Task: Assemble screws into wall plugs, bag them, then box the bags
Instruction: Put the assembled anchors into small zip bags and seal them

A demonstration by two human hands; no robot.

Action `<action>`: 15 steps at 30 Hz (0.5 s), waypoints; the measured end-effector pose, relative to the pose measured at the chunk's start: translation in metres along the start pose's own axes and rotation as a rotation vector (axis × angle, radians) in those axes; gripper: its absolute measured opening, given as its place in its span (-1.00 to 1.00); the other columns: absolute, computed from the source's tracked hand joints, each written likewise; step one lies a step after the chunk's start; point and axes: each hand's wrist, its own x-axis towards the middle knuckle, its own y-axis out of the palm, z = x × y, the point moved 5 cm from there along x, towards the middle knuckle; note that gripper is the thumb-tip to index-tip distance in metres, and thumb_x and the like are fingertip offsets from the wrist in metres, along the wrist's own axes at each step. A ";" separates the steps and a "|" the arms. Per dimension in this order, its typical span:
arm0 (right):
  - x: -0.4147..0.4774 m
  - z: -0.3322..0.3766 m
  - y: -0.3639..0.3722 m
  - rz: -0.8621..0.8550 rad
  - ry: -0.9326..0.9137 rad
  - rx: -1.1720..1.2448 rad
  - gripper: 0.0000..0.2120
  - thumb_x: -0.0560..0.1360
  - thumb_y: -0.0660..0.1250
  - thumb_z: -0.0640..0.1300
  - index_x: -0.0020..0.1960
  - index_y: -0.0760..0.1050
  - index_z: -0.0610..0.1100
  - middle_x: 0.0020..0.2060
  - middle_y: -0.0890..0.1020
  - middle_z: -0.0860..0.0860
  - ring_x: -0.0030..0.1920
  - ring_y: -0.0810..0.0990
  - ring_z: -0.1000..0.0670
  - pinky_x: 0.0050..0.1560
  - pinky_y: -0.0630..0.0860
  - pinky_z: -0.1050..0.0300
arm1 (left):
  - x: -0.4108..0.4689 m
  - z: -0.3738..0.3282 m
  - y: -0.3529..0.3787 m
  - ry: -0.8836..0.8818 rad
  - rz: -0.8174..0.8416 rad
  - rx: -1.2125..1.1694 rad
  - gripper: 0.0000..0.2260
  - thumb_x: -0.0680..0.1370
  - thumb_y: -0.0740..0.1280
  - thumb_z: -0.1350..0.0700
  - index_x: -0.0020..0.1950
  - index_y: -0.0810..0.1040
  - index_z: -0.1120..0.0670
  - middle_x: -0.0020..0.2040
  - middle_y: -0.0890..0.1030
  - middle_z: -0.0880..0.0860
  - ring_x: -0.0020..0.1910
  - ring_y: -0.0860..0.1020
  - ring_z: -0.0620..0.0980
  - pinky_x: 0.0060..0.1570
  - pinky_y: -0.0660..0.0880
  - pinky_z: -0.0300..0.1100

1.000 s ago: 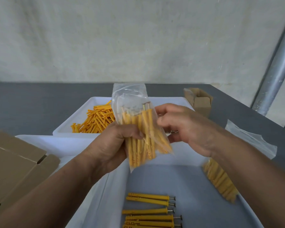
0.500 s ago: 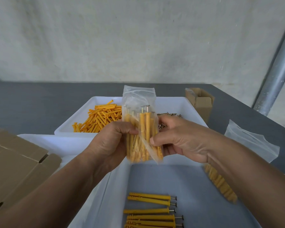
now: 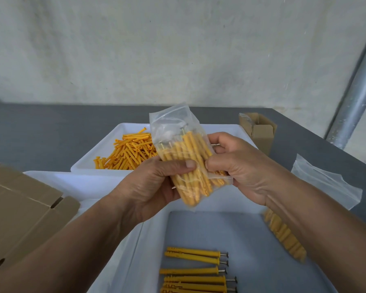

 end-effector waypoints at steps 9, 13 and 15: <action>-0.002 0.004 -0.001 -0.003 -0.064 -0.024 -0.60 0.37 0.37 -0.36 0.14 0.53 -0.03 -0.24 0.63 0.00 -0.23 0.61 0.02 -0.23 0.52 0.15 | 0.002 -0.001 -0.004 0.039 -0.068 0.024 -0.61 0.29 0.30 0.35 0.10 0.63 0.25 0.09 0.66 0.26 -0.03 0.67 0.18 -0.17 0.63 0.00; -0.003 0.005 0.006 0.013 -0.124 -0.085 -0.55 0.31 0.37 -0.32 0.14 0.51 0.02 -0.24 0.65 0.08 -0.25 0.61 0.06 -0.14 0.56 0.07 | 0.001 0.001 -0.006 -0.002 -0.060 0.048 -0.48 0.17 0.22 0.36 0.12 0.59 0.29 0.03 0.64 0.30 -0.09 0.64 0.22 -0.13 0.62 0.06; -0.003 0.006 0.005 -0.015 -0.128 -0.100 -0.50 0.24 0.35 -0.23 0.16 0.50 0.04 -0.22 0.65 0.07 -0.24 0.59 0.06 -0.17 0.54 0.07 | 0.000 0.000 -0.004 0.008 -0.039 0.020 -0.47 0.20 0.23 0.38 0.17 0.57 0.28 0.10 0.63 0.31 -0.01 0.62 0.25 -0.02 0.60 0.12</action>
